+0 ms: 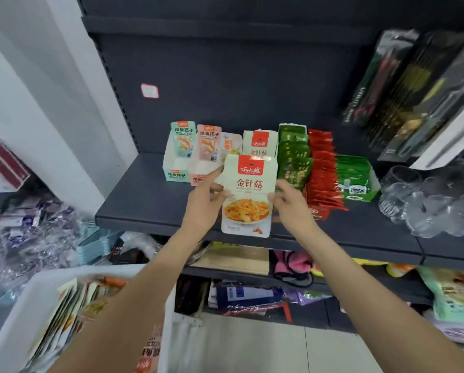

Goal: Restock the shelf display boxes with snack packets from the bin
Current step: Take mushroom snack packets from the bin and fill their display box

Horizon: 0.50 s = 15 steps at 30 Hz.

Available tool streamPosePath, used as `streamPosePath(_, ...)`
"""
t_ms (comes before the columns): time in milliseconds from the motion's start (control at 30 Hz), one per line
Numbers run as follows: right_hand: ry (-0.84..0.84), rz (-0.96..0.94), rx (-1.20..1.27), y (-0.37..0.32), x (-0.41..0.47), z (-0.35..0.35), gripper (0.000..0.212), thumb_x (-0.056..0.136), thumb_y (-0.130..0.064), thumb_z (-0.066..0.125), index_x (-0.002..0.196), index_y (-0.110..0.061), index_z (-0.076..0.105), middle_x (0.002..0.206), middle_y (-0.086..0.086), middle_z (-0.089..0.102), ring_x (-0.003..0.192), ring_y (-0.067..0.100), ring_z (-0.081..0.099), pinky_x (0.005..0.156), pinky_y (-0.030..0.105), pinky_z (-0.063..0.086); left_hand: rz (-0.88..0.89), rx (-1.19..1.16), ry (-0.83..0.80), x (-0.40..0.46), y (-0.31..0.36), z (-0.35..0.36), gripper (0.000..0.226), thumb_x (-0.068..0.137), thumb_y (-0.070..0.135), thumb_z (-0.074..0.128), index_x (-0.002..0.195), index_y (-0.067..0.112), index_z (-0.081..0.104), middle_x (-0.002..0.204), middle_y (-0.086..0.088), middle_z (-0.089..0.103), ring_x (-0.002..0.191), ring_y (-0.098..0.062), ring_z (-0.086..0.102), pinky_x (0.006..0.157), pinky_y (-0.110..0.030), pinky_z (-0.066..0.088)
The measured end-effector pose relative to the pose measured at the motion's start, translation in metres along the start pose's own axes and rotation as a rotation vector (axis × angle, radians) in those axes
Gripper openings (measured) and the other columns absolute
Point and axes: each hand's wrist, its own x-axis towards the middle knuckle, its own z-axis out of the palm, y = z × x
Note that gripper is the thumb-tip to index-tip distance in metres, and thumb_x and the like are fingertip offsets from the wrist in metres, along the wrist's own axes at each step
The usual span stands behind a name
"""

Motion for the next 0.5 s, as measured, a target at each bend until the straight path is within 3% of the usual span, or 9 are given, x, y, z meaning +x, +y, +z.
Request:
streamPosePath(33,0.017,-0.005,-0.017,0.0,0.008,-0.005,0.027,0.098,-0.004,0.042,0.106,-0.027,0.054,0.113,0.002,0.065,0.104,0.022,0.062,0.085,0.052,0.053,-0.006,0.003,0.001,0.009,0.004,0.003,0.041,0.09,0.011,0.059,0.13,0.02,0.052,0.099,-0.002,0.062,0.085,-0.01,0.058,0.07,-0.01,0.047)
streamPosePath(100,0.073,-0.03,-0.066,-0.001,0.028,-0.014,0.023,0.096,-0.004,0.046,0.105,-0.021,0.059,0.107,-0.003,0.063,0.104,0.019,0.061,0.087,0.047,0.053,-0.004,0.004,-0.009,0.03,0.01,0.008,0.022,0.089,0.01,0.061,0.111,0.01,0.062,0.096,-0.004,0.063,0.088,-0.02,0.062,0.077,-0.028,0.054)
streamPosePath(167,0.136,-0.075,-0.129,-0.003,0.051,-0.022,0.021,0.093,-0.002,0.052,0.107,-0.012,0.065,0.104,-0.006,0.063,0.099,0.012,0.06,0.087,0.031,0.054,0.007,0.012,-0.012,0.051,0.012,0.013,0.013,0.089,0.01,0.062,0.1,0.007,0.064,0.093,-0.002,0.063,0.089,-0.024,0.064,0.083,-0.043,0.054)
streamPosePath(233,0.175,-0.126,-0.212,-0.007,0.074,-0.029,0.02,0.091,-0.002,0.056,0.107,-0.006,0.068,0.101,-0.006,0.064,0.093,0.006,0.058,0.077,0.007,0.047,0.034,0.036,0.013,0.075,0.011,0.018,0.013,0.088,0.011,0.063,0.1,0.006,0.065,0.093,-0.002,0.064,0.085,-0.021,0.063,0.085,-0.041,0.053)
streamPosePath(267,0.188,-0.145,-0.242,-0.007,0.087,-0.033,0.019,0.09,-0.003,0.058,0.105,-0.005,0.068,0.101,-0.003,0.066,0.09,0.006,0.058,0.073,0.004,0.046,0.062,0.052,0.026,0.087,0.011,0.02,0.012,0.089,0.011,0.062,0.099,0.005,0.065,0.094,-0.002,0.064,0.083,-0.017,0.061,0.084,-0.035,0.053)
streamPosePath(300,0.196,-0.15,-0.246,-0.006,0.1,-0.035,0.017,0.089,-0.003,0.059,0.103,-0.004,0.069,0.1,-0.001,0.068,0.088,0.007,0.06,0.075,0.009,0.049,0.093,0.071,0.035,0.1,0.011,0.021,0.012,0.089,0.01,0.061,0.099,0.005,0.065,0.095,-0.003,0.065,0.082,-0.013,0.059,0.081,-0.024,0.052)
streamPosePath(367,0.197,-0.112,-0.207,-0.004,0.126,-0.038,0.015,0.088,-0.003,0.062,0.1,-0.005,0.07,0.098,0.001,0.069,0.089,0.014,0.065,0.081,0.032,0.056,0.128,0.1,0.041,0.125,0.012,0.023,0.011,0.089,0.008,0.06,0.098,0.004,0.065,0.096,-0.002,0.065,0.078,-0.006,0.056,0.069,-0.004,0.044)
streamPosePath(433,0.204,-0.074,-0.196,-0.004,0.15,-0.039,0.013,0.087,-0.004,0.063,0.098,-0.006,0.07,0.096,0.0,0.069,0.091,0.016,0.066,0.081,0.042,0.056,0.143,0.102,0.035,0.147,0.008,0.024,0.009,0.089,0.008,0.061,0.096,0.005,0.065,0.096,-0.001,0.065,0.075,-0.004,0.057,0.067,-0.005,0.044)
streamPosePath(500,0.214,-0.095,-0.224,-0.004,0.17,-0.042,0.013,0.086,-0.006,0.065,0.098,-0.008,0.071,0.095,-0.003,0.069,0.088,0.012,0.066,0.083,0.039,0.056,0.171,0.112,0.005,0.169,0.002,0.026,0.009,0.088,0.01,0.062,0.095,0.005,0.065,0.099,-0.004,0.067,0.083,-0.012,0.062,0.075,-0.022,0.052)
